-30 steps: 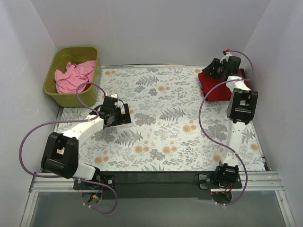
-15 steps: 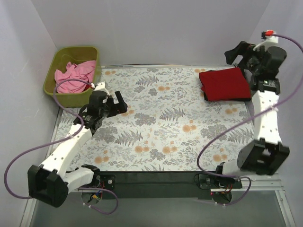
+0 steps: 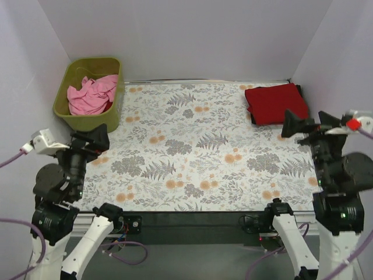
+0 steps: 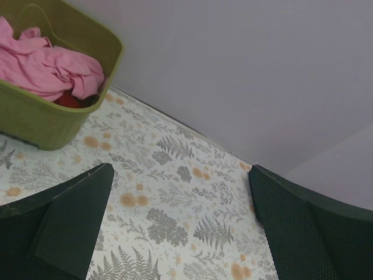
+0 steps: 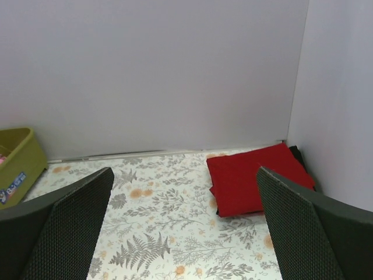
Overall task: Fold and stack the t-shirts
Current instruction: Neatly place the folded tshirt to the corner
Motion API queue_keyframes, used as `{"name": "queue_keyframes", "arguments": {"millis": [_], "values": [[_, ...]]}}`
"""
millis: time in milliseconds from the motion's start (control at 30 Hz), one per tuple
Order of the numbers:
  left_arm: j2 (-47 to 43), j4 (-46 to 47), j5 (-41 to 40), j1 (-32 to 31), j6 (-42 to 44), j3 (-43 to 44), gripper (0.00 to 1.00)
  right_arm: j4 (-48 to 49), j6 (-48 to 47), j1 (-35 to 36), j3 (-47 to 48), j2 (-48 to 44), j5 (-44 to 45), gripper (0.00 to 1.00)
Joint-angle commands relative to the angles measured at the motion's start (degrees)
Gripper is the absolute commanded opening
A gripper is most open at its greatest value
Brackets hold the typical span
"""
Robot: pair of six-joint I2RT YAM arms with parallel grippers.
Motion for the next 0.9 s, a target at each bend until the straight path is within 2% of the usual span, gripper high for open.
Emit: {"name": "queue_keyframes", "arguments": {"millis": [0, 133, 300, 667, 867], "values": [[-4.8, -5.4, -4.8, 0.1, 0.8, -3.1, 0.98, -2.6, -4.8, 6.8, -4.2, -9.8, 12.5, 0.98], [-13.3, -7.6, -4.4, 0.2, 0.3, -5.1, 0.98, -2.6, -7.4, 7.8, -9.8, -20.1, 14.4, 0.98], [-19.4, -7.0, -4.9, 0.1, -0.3, -8.8, 0.98, -2.7, -5.6, 7.8, -15.1, -27.1, 13.7, 0.98], [-22.7, -5.3, -3.8, 0.1, -4.2, -14.8, 0.98, -2.1, -3.6, 7.9, -16.5, -22.4, 4.7, 0.98], [-21.3, -3.0, -3.2, 0.1, -3.2, -15.6, 0.98, -0.9, -2.1, 7.8, -18.9, -23.3, 4.5, 0.98]]}}
